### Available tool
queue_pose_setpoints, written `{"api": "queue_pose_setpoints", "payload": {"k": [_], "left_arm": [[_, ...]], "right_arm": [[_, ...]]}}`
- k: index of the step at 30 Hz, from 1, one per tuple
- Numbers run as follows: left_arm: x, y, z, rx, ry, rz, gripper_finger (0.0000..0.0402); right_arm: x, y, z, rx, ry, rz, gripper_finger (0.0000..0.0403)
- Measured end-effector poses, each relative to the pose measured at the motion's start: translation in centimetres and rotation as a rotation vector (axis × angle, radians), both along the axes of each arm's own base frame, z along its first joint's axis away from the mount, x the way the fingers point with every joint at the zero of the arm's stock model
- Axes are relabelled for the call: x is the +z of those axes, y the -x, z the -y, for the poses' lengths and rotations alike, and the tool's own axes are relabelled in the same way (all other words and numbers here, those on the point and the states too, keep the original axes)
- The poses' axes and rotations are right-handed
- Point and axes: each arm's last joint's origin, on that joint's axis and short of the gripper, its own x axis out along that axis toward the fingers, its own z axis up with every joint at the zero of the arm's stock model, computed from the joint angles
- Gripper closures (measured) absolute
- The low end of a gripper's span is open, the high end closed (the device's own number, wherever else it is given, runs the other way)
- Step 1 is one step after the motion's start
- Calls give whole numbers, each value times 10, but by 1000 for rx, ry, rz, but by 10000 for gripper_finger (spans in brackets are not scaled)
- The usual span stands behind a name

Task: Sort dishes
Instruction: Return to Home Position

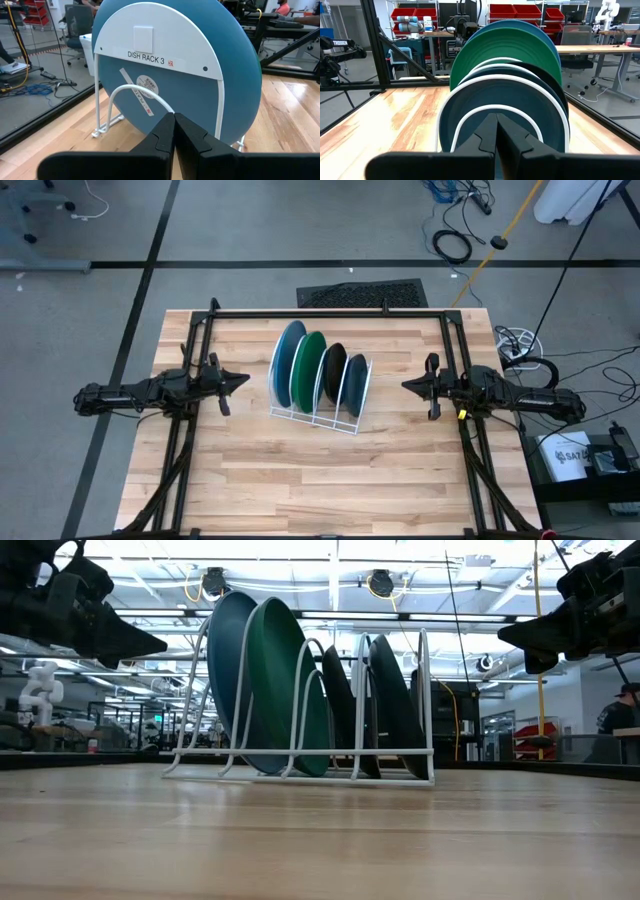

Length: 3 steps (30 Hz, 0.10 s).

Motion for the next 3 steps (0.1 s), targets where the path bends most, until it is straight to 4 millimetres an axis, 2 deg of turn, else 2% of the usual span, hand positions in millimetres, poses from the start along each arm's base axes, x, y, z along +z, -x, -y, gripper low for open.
{"api": "queue_pose_setpoints", "payload": {"k": [3], "left_arm": [[0, 0, 0, 0, 0, 0, 381]], "right_arm": [[0, 0, 0, 0, 0, 0, 403]]}}
